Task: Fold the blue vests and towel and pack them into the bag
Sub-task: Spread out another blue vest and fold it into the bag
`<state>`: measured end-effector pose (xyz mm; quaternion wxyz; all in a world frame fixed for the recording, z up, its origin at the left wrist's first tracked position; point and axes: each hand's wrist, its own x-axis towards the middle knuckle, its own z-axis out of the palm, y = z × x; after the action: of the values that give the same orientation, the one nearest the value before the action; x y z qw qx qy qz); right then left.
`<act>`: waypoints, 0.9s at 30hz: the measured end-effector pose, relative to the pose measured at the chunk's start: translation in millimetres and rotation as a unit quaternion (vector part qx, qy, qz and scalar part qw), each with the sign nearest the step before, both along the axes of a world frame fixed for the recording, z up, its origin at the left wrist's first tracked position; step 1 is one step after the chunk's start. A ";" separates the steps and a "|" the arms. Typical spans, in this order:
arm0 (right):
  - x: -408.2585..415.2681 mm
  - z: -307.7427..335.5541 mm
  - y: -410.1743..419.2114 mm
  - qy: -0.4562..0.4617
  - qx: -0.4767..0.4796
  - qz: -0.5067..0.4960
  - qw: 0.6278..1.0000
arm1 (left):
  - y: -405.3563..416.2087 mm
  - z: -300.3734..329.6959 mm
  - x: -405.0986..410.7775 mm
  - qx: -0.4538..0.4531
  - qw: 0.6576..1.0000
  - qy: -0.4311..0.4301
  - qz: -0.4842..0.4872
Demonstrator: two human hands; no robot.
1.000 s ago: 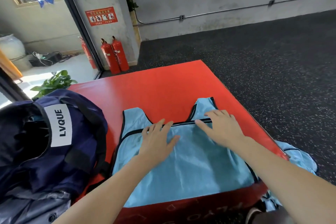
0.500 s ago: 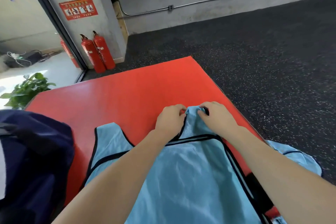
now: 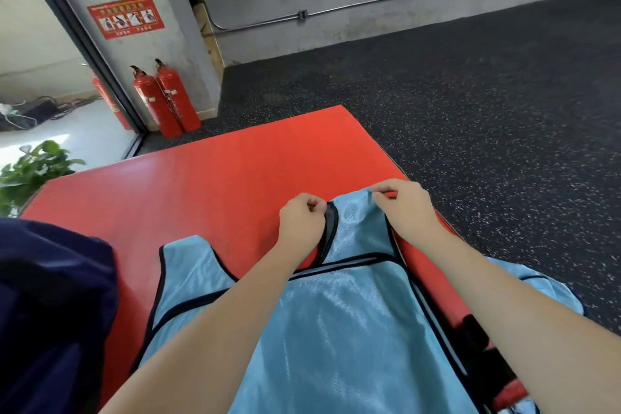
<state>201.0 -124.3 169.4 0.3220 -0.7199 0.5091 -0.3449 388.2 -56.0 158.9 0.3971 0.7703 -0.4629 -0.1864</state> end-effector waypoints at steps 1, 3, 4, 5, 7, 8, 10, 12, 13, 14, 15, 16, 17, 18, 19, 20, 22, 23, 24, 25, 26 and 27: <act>-1.0 0.9 1.0 -0.020 0.006 0.003 1.000 | 1.7 -0.4 -0.1 -0.006 0.999 0.041 0.015; -1.2 1.9 1.4 -0.053 0.017 0.007 0.998 | 4.3 -1.4 -1.5 -0.015 0.991 0.130 0.037; -1.0 2.8 2.0 -0.064 0.020 0.008 0.998 | 5.2 -1.2 -2.4 -0.018 0.985 0.165 0.045; -0.8 3.6 2.5 -0.073 0.021 0.009 0.997 | 6.0 0.2 -4.0 -0.018 0.981 0.185 0.051; 0.6 5.1 3.9 -0.084 0.025 0.012 0.996 | 8.1 4.2 -6.6 -0.014 0.979 0.192 0.064; 1.2 5.4 4.5 -0.088 0.027 0.014 0.996 | 9.1 6.5 -7.9 -0.015 0.978 0.195 0.072; 2.5 5.0 4.9 -0.097 0.030 0.017 0.995 | 8.0 8.4 -8.7 -0.016 0.972 0.219 0.083; 3.9 3.9 4.5 -0.104 0.030 0.022 0.994 | 5.0 8.4 -10.5 -0.017 0.962 0.261 0.081; 4.8 3.5 4.1 -0.107 0.029 0.024 0.994 | 3.1 8.6 -12.0 -0.021 0.955 0.286 0.080; 5.4 3.4 4.1 -0.110 0.028 0.025 0.993 | 1.1 8.8 -13.8 -0.026 0.949 0.304 0.080; 5.7 2.7 3.9 -0.112 0.027 0.026 0.993 | -0.8 9.5 -15.5 -0.033 0.949 0.303 0.079; 5.5 2.0 3.5 -0.111 0.026 0.025 0.993 | -0.3 13.2 -17.7 -0.037 0.956 0.281 0.074; 5.3 1.3 3.1 -0.111 0.026 0.025 0.993 | 1.5 17.7 -19.5 -0.043 0.966 0.246 0.068; 5.0 0.8 2.6 -0.109 0.026 0.023 0.993 | 2.8 19.8 -19.4 -0.051 0.975 0.208 0.060; 5.0 0.3 2.1 -0.104 0.025 0.022 0.994 | 3.1 19.7 -17.5 -0.054 0.984 0.164 0.049; 4.9 -0.7 1.8 -0.094 0.023 0.021 0.995 | 2.7 19.2 -14.8 -0.053 0.991 0.119 0.033; 4.6 -6.4 0.3 -0.056 0.018 0.021 0.998 | 1.5 17.6 -8.3 -0.037 0.999 0.014 -0.022; 3.7 -10.7 -0.3 -0.026 0.013 0.024 0.999 | 1.9 17.1 -5.3 -0.021 0.997 -0.048 -0.060; 2.4 -15.2 -0.3 0.011 0.003 0.030 0.999 | 2.7 16.2 -2.3 -0.004 0.990 -0.102 -0.098; 1.3 -19.0 0.0 0.054 -0.008 0.038 0.998 | 3.9 14.4 0.9 0.013 0.982 -0.140 -0.129; -0.2 -20.9 1.1 0.098 -0.016 0.043 0.994 | 6.1 12.9 3.2 0.027 0.975 -0.164 -0.147; -1.2 -21.0 2.7 0.138 -0.022 0.044 0.989 | 8.9 11.3 4.5 0.038 0.971 -0.181 -0.152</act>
<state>199.8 -121.6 148.4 0.2477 -0.7893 0.5086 -0.2387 392.7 -47.1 170.2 0.2442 0.7266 -0.6309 -0.1198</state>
